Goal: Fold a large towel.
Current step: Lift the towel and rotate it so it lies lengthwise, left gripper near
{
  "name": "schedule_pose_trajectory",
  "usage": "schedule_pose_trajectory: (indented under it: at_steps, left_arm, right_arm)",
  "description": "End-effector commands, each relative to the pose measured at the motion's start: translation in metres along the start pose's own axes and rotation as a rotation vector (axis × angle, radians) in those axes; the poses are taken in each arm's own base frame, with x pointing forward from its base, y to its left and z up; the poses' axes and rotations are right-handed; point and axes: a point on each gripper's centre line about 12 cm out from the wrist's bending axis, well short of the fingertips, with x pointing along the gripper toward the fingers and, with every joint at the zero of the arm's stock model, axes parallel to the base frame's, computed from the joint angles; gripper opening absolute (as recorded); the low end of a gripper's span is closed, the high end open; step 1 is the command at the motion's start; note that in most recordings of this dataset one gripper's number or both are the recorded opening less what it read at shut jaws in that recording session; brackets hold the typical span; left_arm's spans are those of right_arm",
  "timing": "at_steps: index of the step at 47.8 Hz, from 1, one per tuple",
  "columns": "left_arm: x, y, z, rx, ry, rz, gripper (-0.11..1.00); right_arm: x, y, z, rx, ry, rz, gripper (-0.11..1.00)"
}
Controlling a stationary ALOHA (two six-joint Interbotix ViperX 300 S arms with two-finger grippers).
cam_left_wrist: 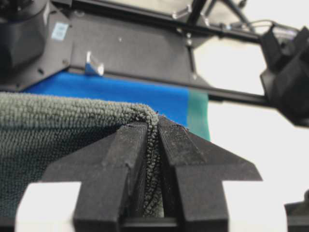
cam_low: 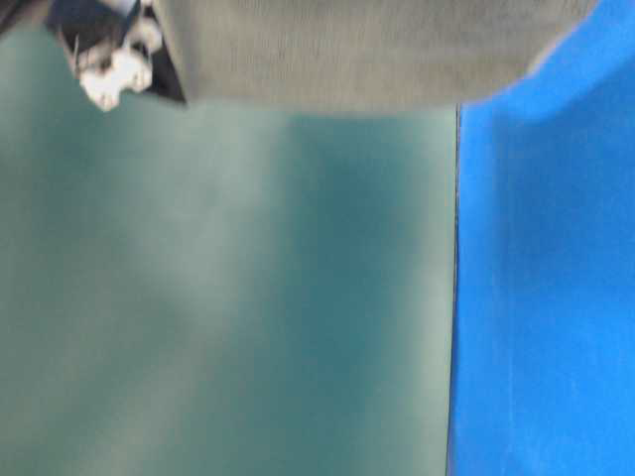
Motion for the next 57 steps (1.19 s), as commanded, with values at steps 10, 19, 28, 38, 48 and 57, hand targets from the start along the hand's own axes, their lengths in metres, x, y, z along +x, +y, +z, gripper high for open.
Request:
schedule_pose_trajectory:
  at_steps: [10,19,28,38,48,57]
  left_arm:
    - [0.019,-0.042,0.005,0.014,-0.044,-0.079,0.04]
    - [0.004,-0.049,-0.037,-0.005,0.071,-0.075,0.04]
    - [-0.033,-0.046,-0.095,-0.175,0.18,-0.054,0.04]
    - [-0.08,-0.038,-0.142,-0.3,0.197,-0.062,0.04]
    - [-0.106,-0.043,-0.165,-0.339,0.198,-0.097,0.04]
    - [-0.109,-0.028,-0.167,-0.339,0.227,-0.051,0.04]
  right_arm:
    - [-0.029,-0.037,-0.01,0.058,-0.034,-0.057,0.0]
    - [0.01,-0.011,-0.026,0.032,0.041,0.015,0.0]
    - [0.066,0.029,-0.029,-0.015,0.079,0.111,0.0]
    - [0.121,0.067,-0.024,-0.041,0.096,0.162,0.0]
    - [0.147,0.088,-0.02,-0.079,0.097,0.178,0.0]
    - [0.149,0.097,-0.023,-0.114,0.088,0.21,0.0]
